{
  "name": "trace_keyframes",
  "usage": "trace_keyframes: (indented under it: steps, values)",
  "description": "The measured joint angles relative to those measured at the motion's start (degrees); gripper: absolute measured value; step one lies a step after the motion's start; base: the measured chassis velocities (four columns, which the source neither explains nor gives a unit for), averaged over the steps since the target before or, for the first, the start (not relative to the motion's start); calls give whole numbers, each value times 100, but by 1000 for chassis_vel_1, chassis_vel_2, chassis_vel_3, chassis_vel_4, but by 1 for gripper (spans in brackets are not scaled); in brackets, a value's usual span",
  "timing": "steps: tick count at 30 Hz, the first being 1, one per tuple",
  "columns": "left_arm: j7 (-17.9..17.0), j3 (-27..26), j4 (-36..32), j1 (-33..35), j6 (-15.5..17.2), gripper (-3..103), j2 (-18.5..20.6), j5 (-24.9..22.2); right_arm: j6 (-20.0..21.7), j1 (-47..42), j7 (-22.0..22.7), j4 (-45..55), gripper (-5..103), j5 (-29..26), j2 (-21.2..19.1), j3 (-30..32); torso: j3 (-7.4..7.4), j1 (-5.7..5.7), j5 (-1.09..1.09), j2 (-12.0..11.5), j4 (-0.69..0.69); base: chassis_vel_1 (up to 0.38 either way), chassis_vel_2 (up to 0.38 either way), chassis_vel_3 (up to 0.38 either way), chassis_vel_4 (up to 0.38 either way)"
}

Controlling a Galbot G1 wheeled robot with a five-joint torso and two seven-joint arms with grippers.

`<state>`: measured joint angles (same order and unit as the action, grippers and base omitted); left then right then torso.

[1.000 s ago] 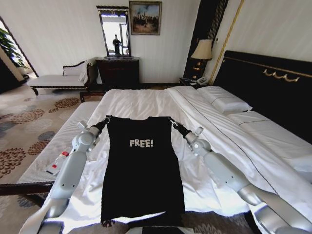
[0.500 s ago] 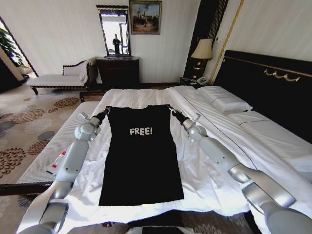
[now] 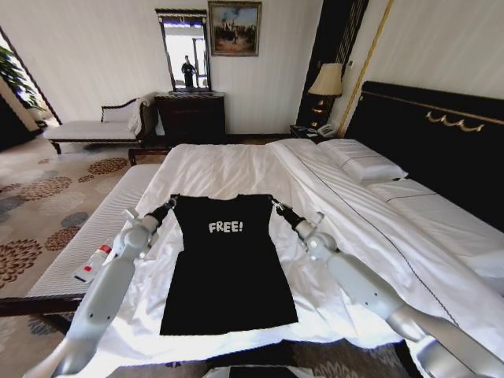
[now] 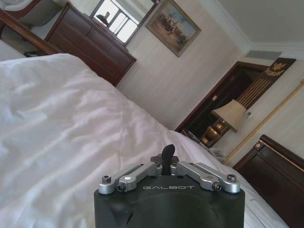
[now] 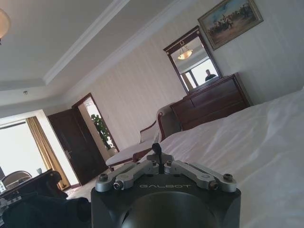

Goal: Fold the clothes on the bed.

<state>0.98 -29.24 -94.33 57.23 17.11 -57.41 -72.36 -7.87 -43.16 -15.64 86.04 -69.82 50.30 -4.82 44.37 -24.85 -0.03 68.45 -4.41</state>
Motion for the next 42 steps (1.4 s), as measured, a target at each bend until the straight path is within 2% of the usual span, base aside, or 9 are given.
trace_keyframes:
  steps: [2, 6, 10, 13, 15, 18, 22, 31, 42]
  values:
    - [-30, -406, -617, 792, -14, 1, -53, 36, -59, -758, 66, 487, 0, 159, -146, 262, 1, 0, 0, 0, -2, 0, 0, 0, 0]
    - [-30, -687, -1021, 1383, -28, 1, -116, 103, -109, -1232, 119, 816, 0, 265, -236, 439, 0, 0, 1, 0, -1, 0, 0, 0, 0]
    - [-12, -1172, -1610, 2579, -82, 1, -321, 441, -262, -2331, 207, 1269, 0, 668, -354, 790, 0, 1, -1, 0, 0, 0, 0, 0, 0]
    - [8, -1300, -1778, 2943, -82, 1, -412, 638, -336, -2747, 218, 1359, 0, 878, -366, 883, 0, 0, -1, 1, -1, 0, 0, 0, 0]
    - [9, -1358, -1878, 3329, -77, 1, -549, 988, -435, -3138, 228, 1372, 0, 1121, -339, 927, 1, 0, 1, 1, -2, 0, 0, 0, 0]
    - [-1, -1359, -1904, 3485, -64, 1, -619, 1119, -465, -3253, 252, 1367, 0, 1185, -311, 944, 1, -1, 0, 1, -2, 0, 0, 0, 0]
    - [-61, -1175, -2009, 3881, 40, 1, -807, 1640, -533, -3562, 319, 1200, 0, 1306, -356, 1101, 2, -2, 0, 0, -1, 0, 0, 0, 0]
    - [-146, -1422, -2306, 3916, 138, 1, -795, 1371, -565, -3792, 335, 1614, 0, 1317, -514, 1460, 2, -3, 0, -1, 0, 0, 0, 0, 0]
    - [-116, -1215, -1782, 4042, 67, 1, -1025, 1970, -729, -4010, 339, 1078, 0, 1693, -300, 1265, 2, -3, -1, -2, -1, 0, 0, 0, 0]
